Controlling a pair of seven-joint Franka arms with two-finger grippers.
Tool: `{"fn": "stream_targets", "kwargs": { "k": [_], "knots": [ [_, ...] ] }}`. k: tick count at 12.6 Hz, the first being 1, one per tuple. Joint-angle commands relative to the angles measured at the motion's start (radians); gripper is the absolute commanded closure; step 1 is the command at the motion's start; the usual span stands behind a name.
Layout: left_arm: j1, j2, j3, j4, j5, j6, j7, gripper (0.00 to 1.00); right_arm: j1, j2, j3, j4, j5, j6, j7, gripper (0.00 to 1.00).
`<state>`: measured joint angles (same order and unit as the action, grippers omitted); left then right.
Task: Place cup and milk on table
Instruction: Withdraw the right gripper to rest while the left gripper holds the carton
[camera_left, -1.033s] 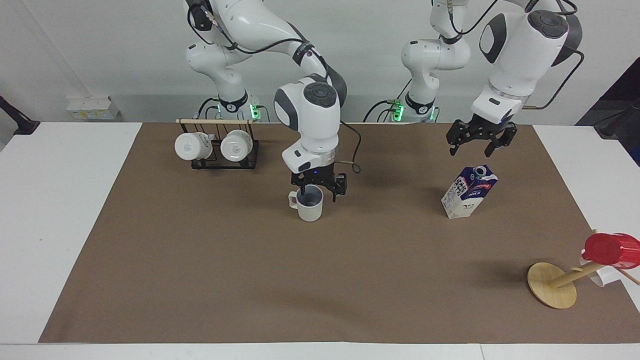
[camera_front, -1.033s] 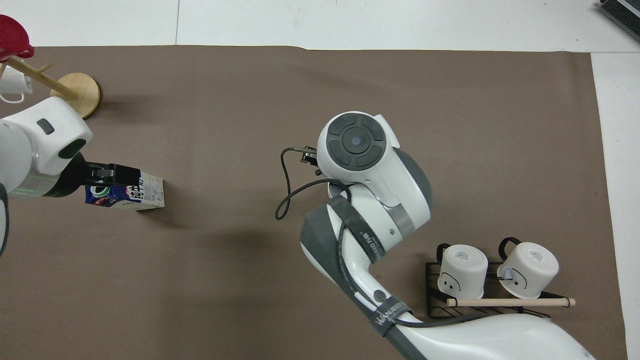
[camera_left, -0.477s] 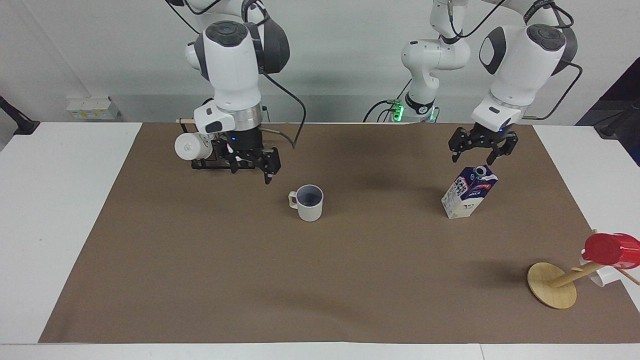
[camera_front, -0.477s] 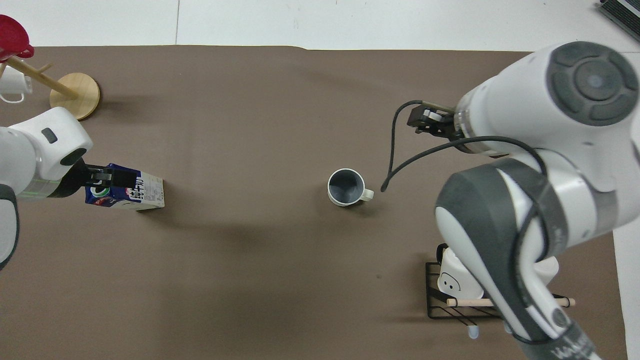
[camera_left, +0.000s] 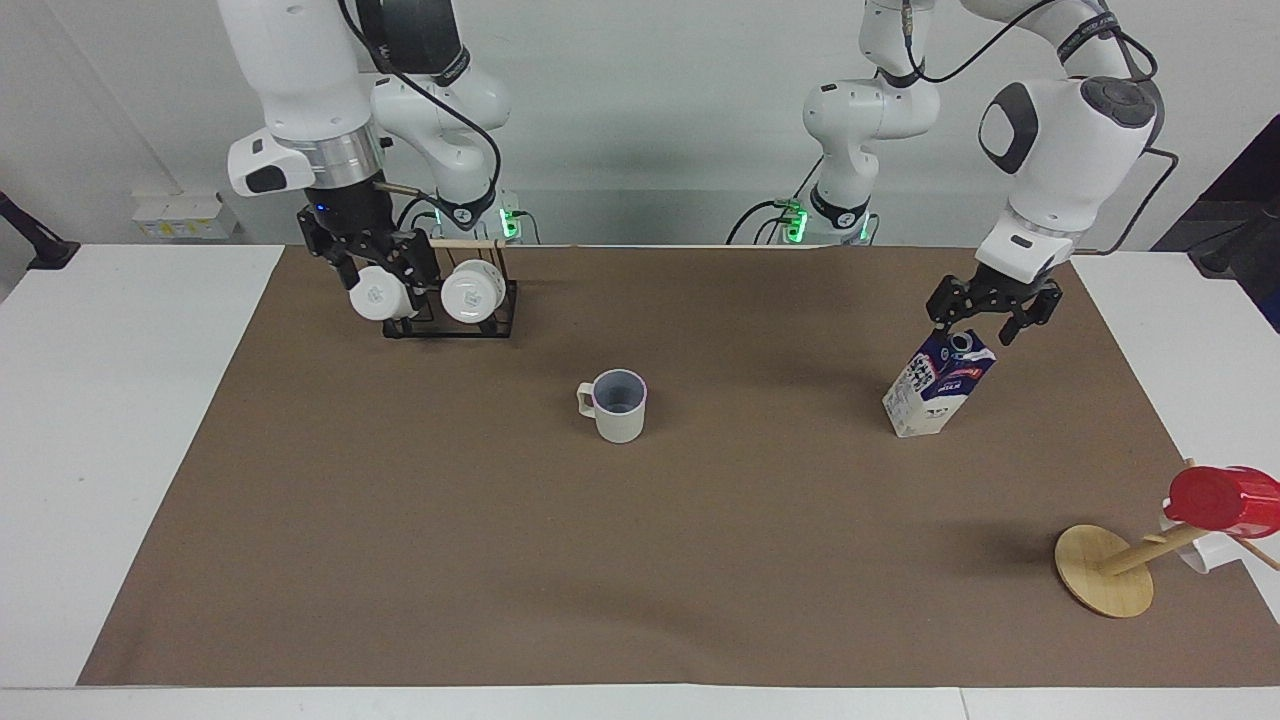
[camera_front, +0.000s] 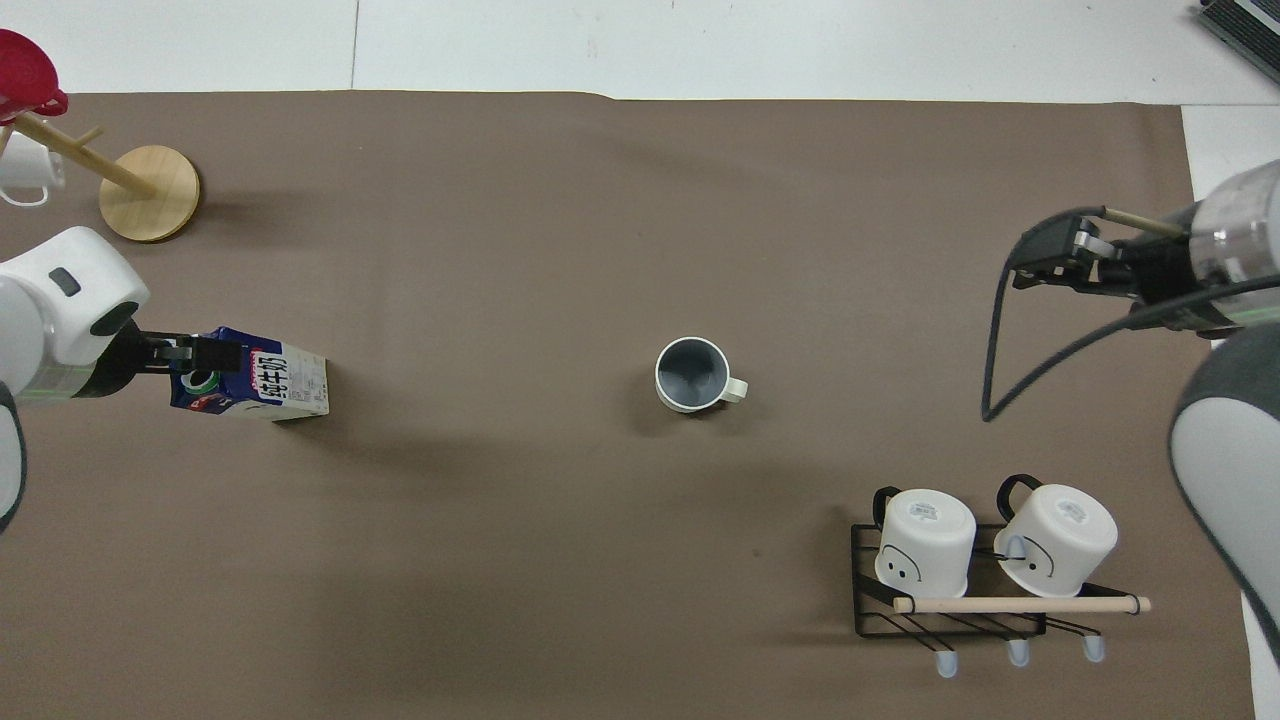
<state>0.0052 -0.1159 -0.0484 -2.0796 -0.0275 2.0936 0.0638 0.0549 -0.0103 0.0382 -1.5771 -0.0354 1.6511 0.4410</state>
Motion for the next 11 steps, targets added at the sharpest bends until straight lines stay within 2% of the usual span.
{"fn": "stream_targets", "kwargs": {
  "k": [1, 5, 7, 8, 9, 11],
  "knots": [
    [0.006, -0.007, -0.005, -0.046, 0.000, 0.063, 0.002, 0.00, -0.010, -0.048, 0.002, -0.009, 0.006, -0.094, -0.073, 0.00],
    [0.007, 0.005, -0.005, -0.082, 0.000, 0.120, 0.013, 0.00, -0.012, -0.034, -0.003, 0.031, 0.003, -0.135, -0.108, 0.00],
    [0.007, 0.005, -0.005, -0.083, 0.000, 0.109, 0.014, 0.34, -0.020, -0.014, -0.003, 0.081, 0.003, -0.160, -0.110, 0.00],
    [0.007, 0.005, -0.005, -0.082, 0.000, 0.106, 0.013, 0.45, -0.024, -0.014, -0.003, 0.083, 0.003, -0.162, -0.111, 0.00],
    [0.007, 0.005, -0.005, -0.082, 0.000, 0.105, 0.008, 0.53, -0.026, -0.014, -0.003, 0.083, 0.006, -0.159, -0.111, 0.00],
    [0.005, 0.005, -0.007, -0.079, 0.001, 0.088, 0.004, 0.55, -0.021, -0.014, -0.001, 0.077, 0.017, -0.149, -0.146, 0.00]
  ]
}}
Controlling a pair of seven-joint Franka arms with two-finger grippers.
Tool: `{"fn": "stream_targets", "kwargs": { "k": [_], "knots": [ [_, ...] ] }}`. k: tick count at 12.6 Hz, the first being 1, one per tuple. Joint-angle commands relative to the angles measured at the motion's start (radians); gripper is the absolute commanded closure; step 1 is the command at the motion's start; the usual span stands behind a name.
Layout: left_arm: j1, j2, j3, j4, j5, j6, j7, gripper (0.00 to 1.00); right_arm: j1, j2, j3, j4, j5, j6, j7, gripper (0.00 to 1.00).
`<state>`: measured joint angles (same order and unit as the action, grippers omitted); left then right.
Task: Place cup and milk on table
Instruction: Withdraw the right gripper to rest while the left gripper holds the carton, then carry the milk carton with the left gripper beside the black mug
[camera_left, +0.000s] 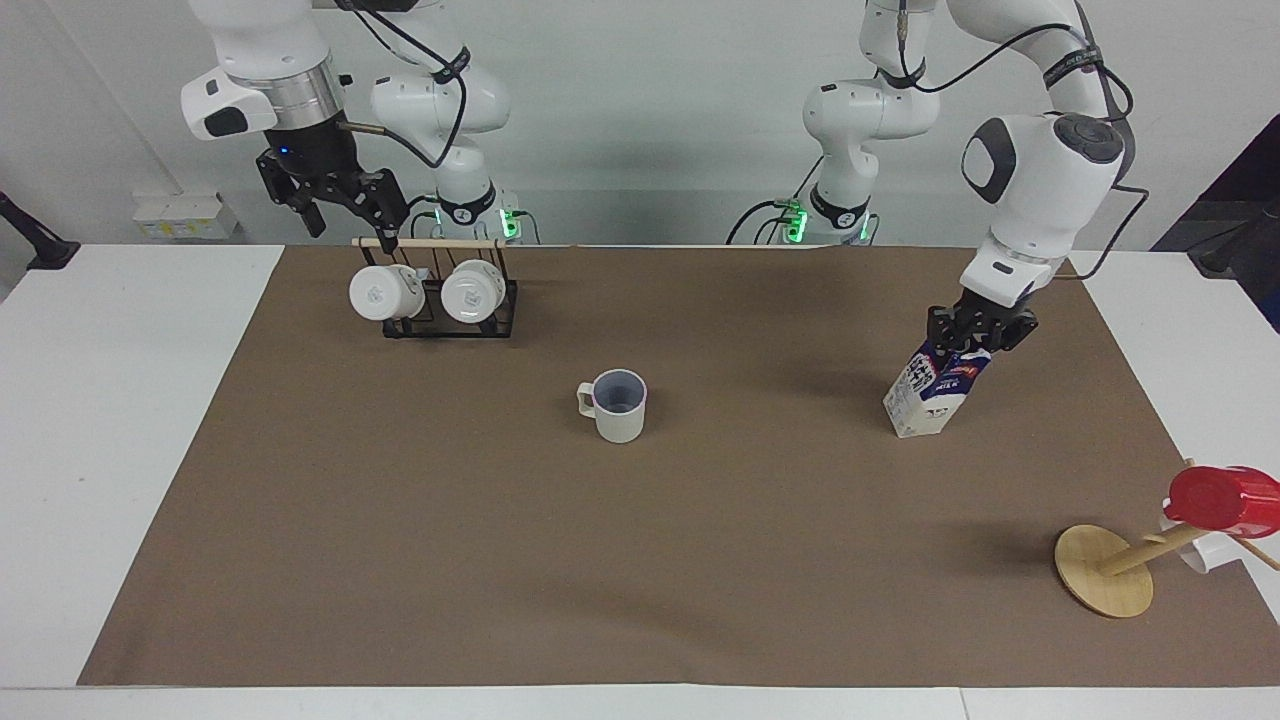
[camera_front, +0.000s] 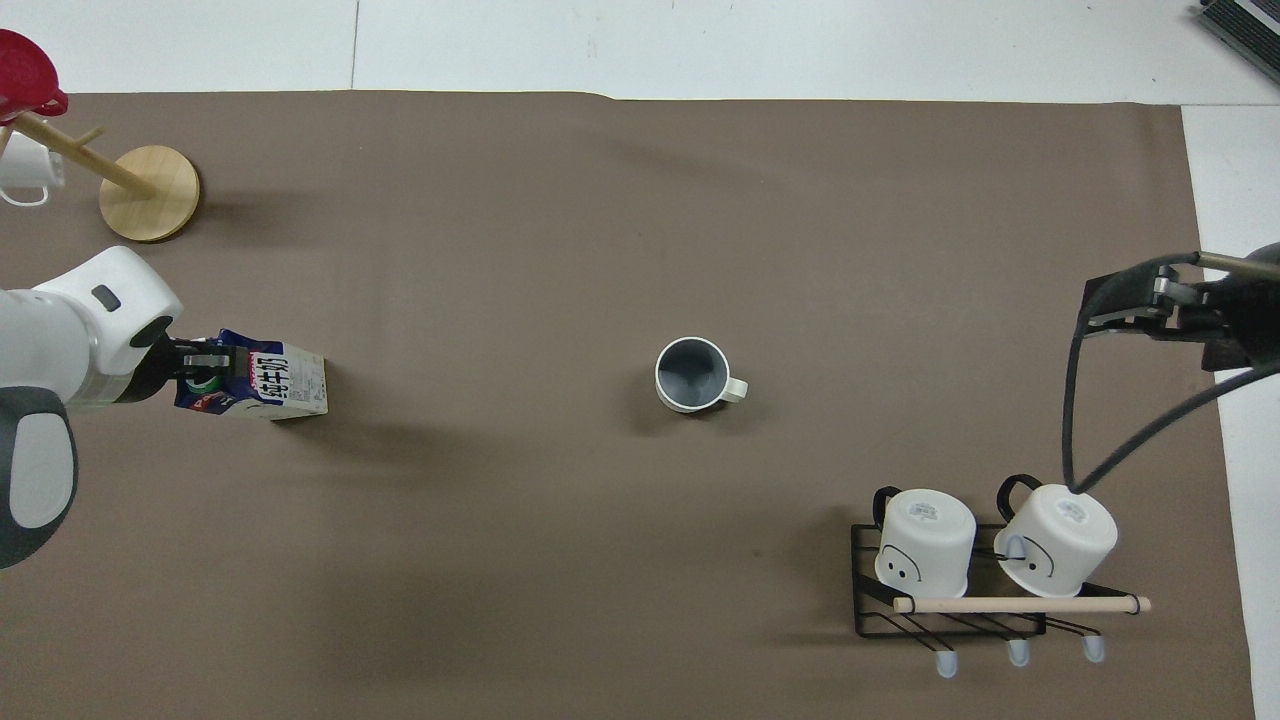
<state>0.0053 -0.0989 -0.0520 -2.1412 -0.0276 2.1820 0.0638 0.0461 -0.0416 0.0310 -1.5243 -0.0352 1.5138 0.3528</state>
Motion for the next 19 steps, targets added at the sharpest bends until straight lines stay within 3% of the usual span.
{"fn": "stream_targets", "kwargs": {
  "k": [1, 3, 5, 9, 14, 19],
  "knots": [
    [0.005, -0.012, -0.003, -0.014, 0.000, -0.002, 0.004, 0.56, -0.011, 0.017, 0.004, 0.023, 0.017, -0.012, -0.105, 0.00],
    [0.005, -0.005, -0.005, 0.000, -0.002, -0.001, -0.004, 0.55, -0.011, 0.014, 0.004, 0.018, 0.017, -0.017, -0.123, 0.00],
    [-0.014, 0.024, -0.006, 0.078, -0.009, -0.055, -0.062, 0.55, -0.011, 0.008, 0.004, 0.007, 0.017, -0.018, -0.123, 0.00],
    [-0.174, 0.076, -0.006, 0.176, -0.012, -0.085, -0.290, 0.54, -0.009, 0.002, 0.004, -0.005, 0.017, -0.015, -0.124, 0.00],
    [-0.393, 0.091, -0.006, 0.210, -0.015, -0.061, -0.499, 0.53, -0.011, 0.002, 0.004, -0.005, 0.018, -0.020, -0.123, 0.00],
    [-0.498, 0.223, -0.005, 0.290, -0.003, -0.022, -0.584, 0.53, -0.011, 0.002, 0.004, -0.005, 0.021, -0.018, -0.112, 0.00]
  ]
}}
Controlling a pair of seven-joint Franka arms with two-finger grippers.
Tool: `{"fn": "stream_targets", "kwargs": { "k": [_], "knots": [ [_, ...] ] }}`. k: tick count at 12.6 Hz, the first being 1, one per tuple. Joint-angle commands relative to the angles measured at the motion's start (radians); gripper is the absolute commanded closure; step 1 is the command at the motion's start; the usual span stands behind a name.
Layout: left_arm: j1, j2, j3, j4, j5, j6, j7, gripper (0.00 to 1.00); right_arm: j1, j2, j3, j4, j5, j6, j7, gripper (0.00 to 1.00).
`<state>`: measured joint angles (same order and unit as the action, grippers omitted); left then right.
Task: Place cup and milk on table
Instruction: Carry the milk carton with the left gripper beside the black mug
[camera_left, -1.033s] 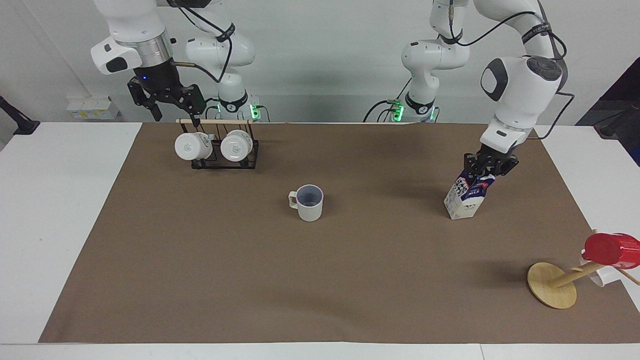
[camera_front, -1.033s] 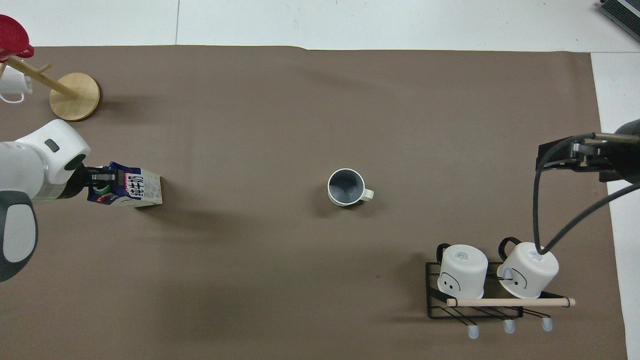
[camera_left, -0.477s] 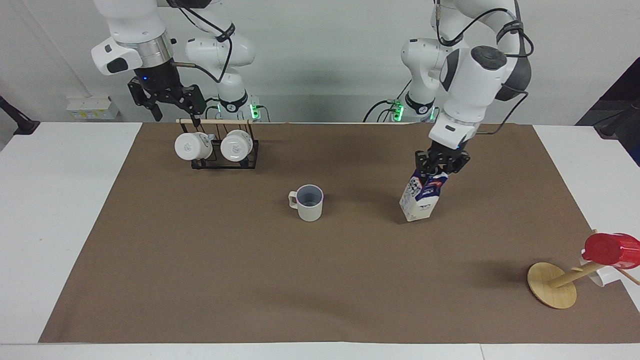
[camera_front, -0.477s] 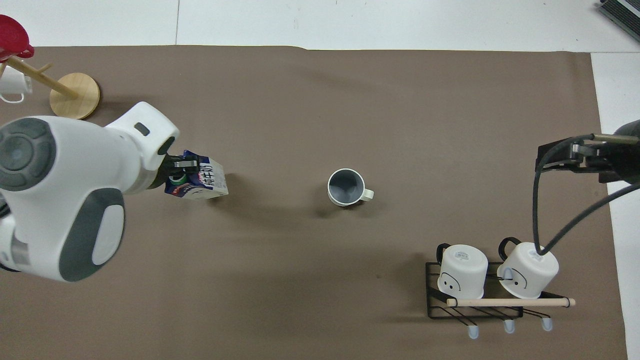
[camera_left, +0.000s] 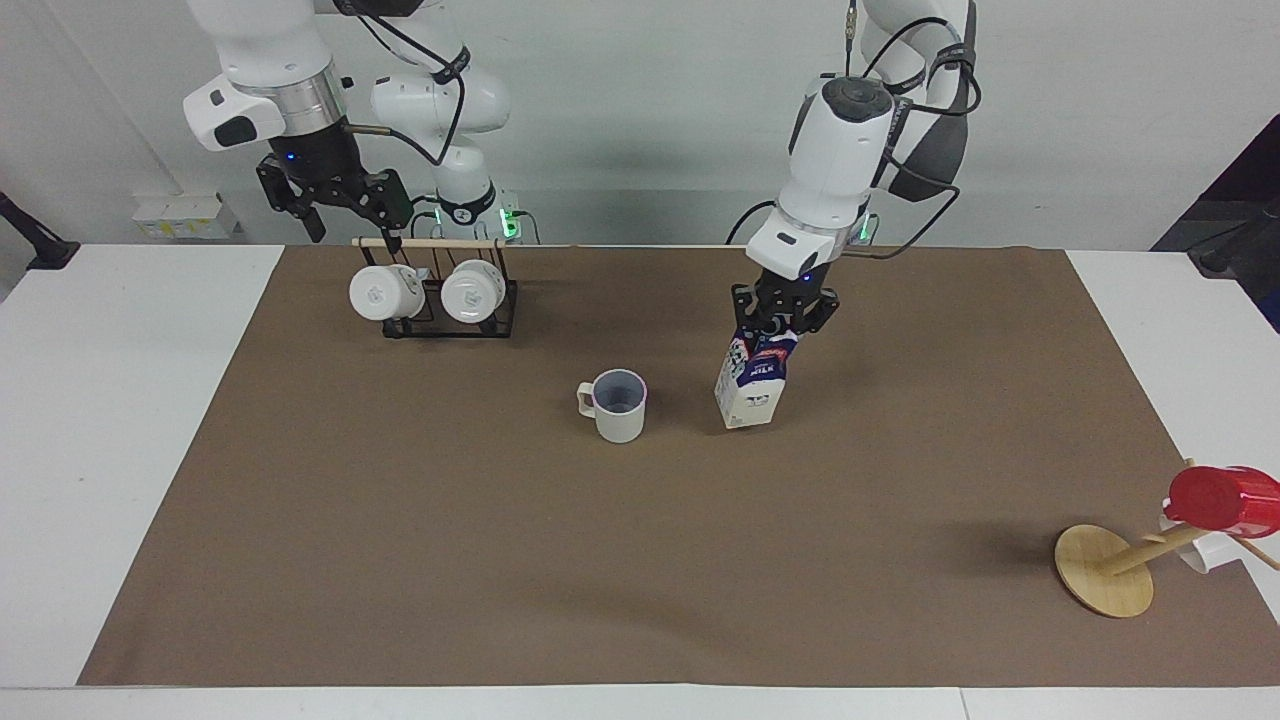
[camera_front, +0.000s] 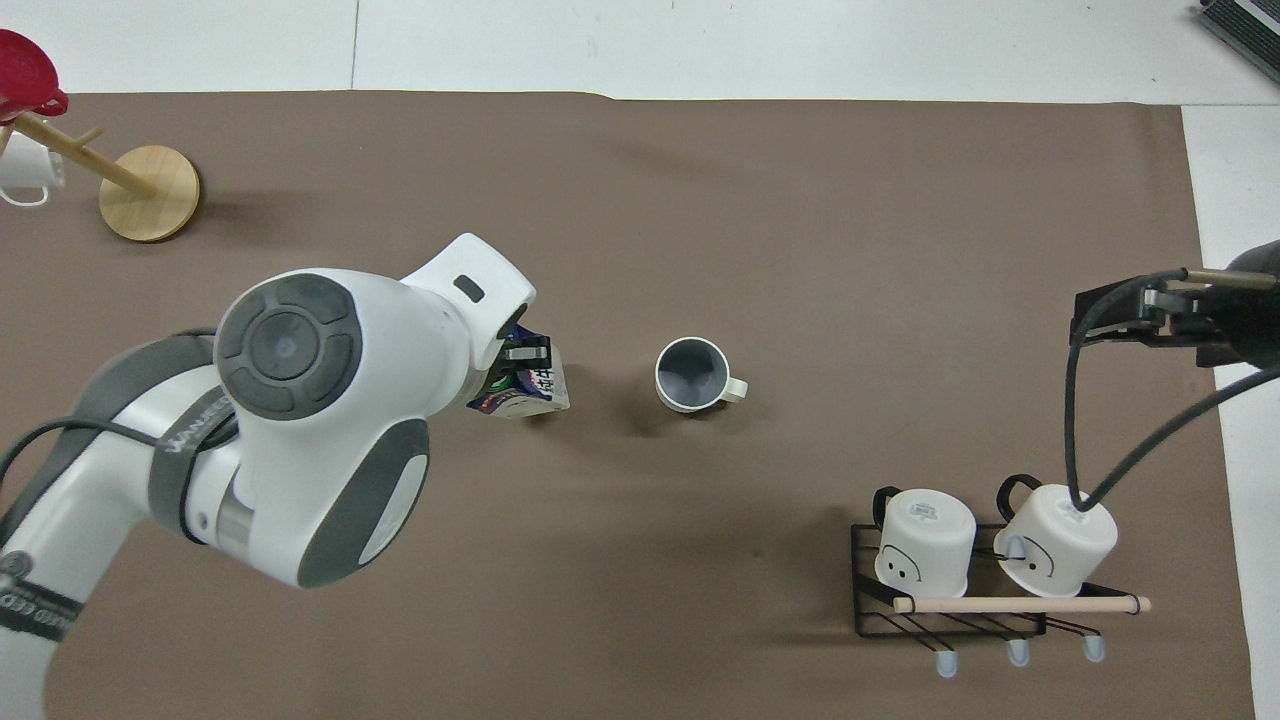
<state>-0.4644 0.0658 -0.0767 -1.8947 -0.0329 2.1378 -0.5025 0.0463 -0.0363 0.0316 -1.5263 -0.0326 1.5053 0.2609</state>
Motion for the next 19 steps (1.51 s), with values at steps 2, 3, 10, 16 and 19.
{"fn": "stream_targets", "kwargs": {
  "k": [2, 3, 10, 16, 19],
  "knots": [
    [-0.031, 0.060, 0.020, 0.039, 0.004, 0.024, -0.018, 0.52, -0.011, -0.004, 0.002, -0.003, 0.019, -0.004, -0.015, 0.00],
    [-0.031, 0.058, 0.020, 0.039, 0.007, 0.024, -0.018, 0.52, -0.011, -0.004, 0.002, -0.003, 0.019, -0.004, -0.015, 0.00],
    [-0.042, 0.068, 0.020, 0.029, 0.079, 0.018, -0.010, 0.52, -0.013, -0.004, 0.001, -0.003, 0.019, -0.004, -0.015, 0.00],
    [-0.043, 0.068, 0.018, 0.028, 0.091, 0.011, -0.011, 0.12, -0.013, -0.004, 0.001, -0.003, 0.019, -0.004, -0.029, 0.00],
    [-0.040, 0.048, 0.017, 0.043, 0.076, 0.007, -0.008, 0.00, -0.014, -0.004, 0.001, -0.003, 0.019, -0.004, -0.031, 0.00]
  ]
}}
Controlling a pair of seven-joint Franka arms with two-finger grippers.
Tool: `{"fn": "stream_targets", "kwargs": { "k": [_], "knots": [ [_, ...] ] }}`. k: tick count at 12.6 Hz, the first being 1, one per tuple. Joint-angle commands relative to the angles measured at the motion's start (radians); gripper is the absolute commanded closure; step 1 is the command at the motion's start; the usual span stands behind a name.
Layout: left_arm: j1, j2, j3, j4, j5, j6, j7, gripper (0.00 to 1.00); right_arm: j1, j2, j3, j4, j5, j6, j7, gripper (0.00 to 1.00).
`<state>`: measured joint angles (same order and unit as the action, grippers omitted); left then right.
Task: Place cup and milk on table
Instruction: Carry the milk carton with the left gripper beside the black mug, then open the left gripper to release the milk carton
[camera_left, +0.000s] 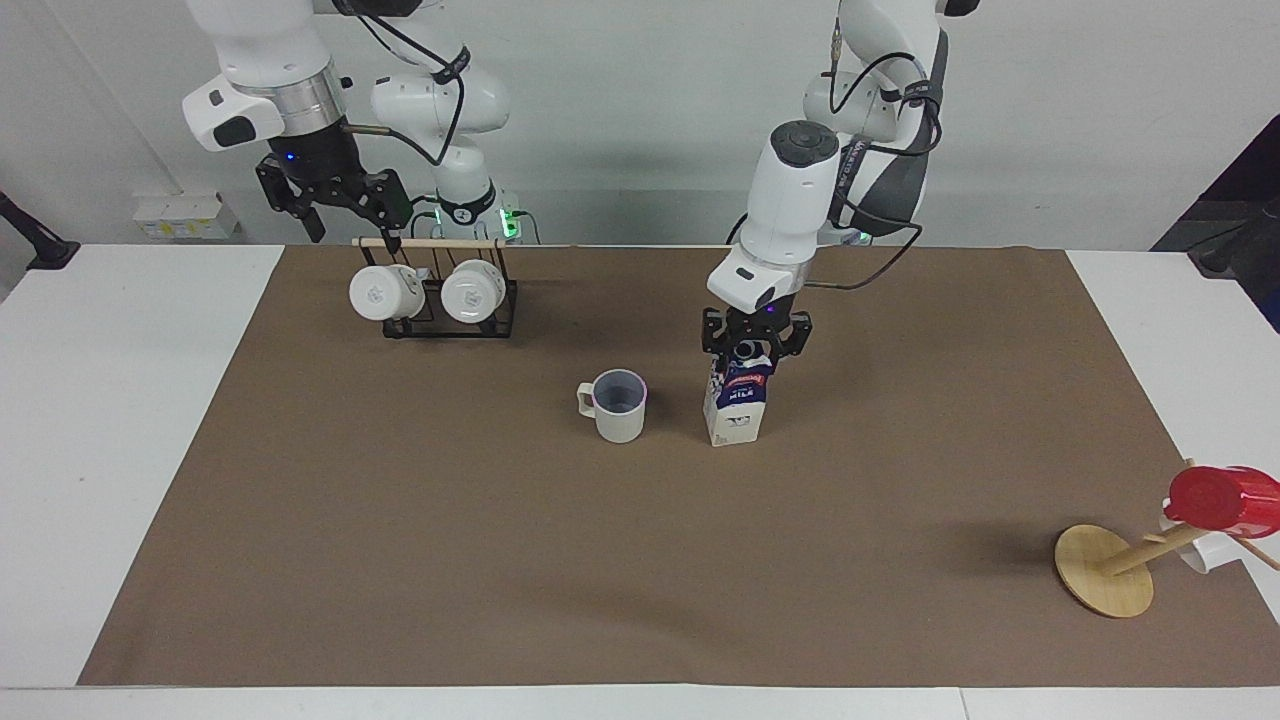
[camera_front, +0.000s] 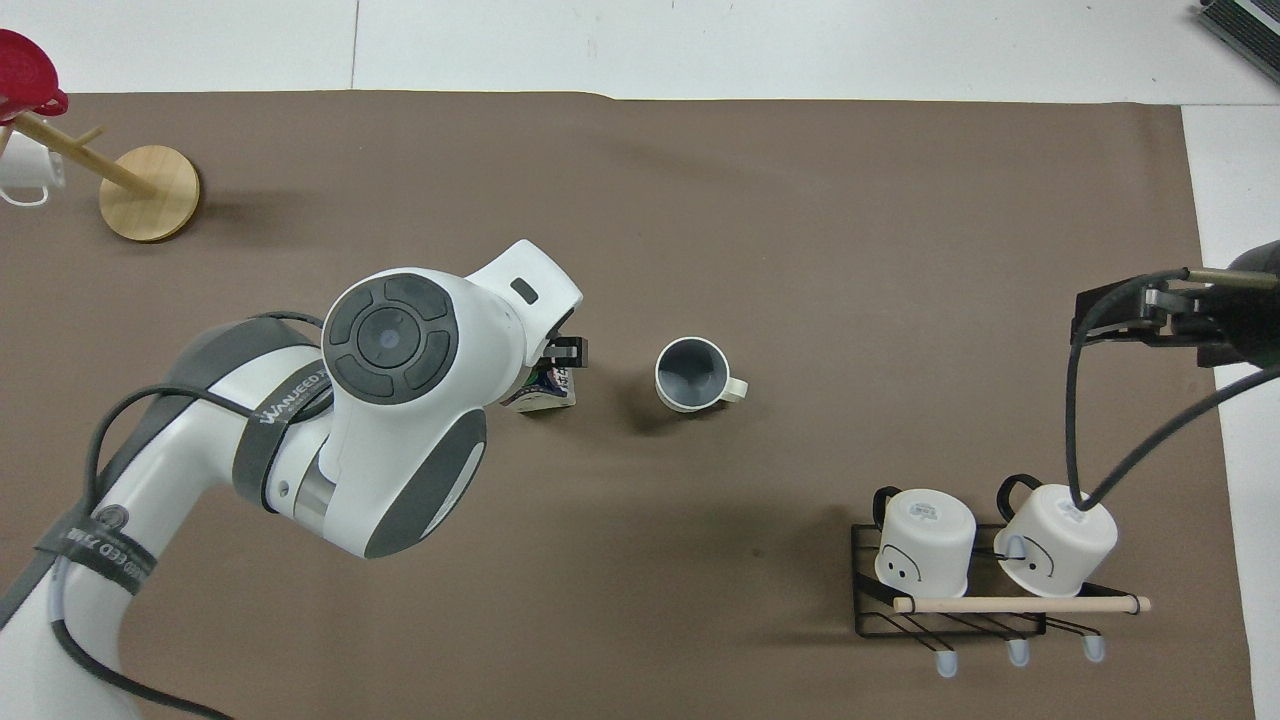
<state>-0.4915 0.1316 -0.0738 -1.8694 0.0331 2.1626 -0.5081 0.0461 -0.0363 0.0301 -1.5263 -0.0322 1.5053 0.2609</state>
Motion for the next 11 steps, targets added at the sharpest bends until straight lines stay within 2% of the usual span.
{"fn": "stream_targets", "kwargs": {
  "k": [1, 4, 9, 11],
  "knots": [
    [-0.006, -0.051, 0.017, 0.019, 0.008, -0.030, 0.003, 0.00, -0.014, -0.002, 0.002, -0.003, 0.018, -0.001, -0.031, 0.00],
    [0.016, -0.115, 0.031, 0.035, 0.008, -0.139, 0.072, 0.00, -0.014, -0.002, 0.002, -0.003, 0.018, -0.001, -0.031, 0.00],
    [0.169, -0.170, 0.031, 0.131, 0.008, -0.435, 0.268, 0.00, -0.014, -0.002, 0.002, -0.002, 0.018, -0.002, -0.031, 0.00],
    [0.236, -0.213, 0.032, 0.139, 0.008, -0.501, 0.363, 0.00, -0.014, -0.002, 0.002, -0.002, 0.018, -0.002, -0.031, 0.00]
  ]
}}
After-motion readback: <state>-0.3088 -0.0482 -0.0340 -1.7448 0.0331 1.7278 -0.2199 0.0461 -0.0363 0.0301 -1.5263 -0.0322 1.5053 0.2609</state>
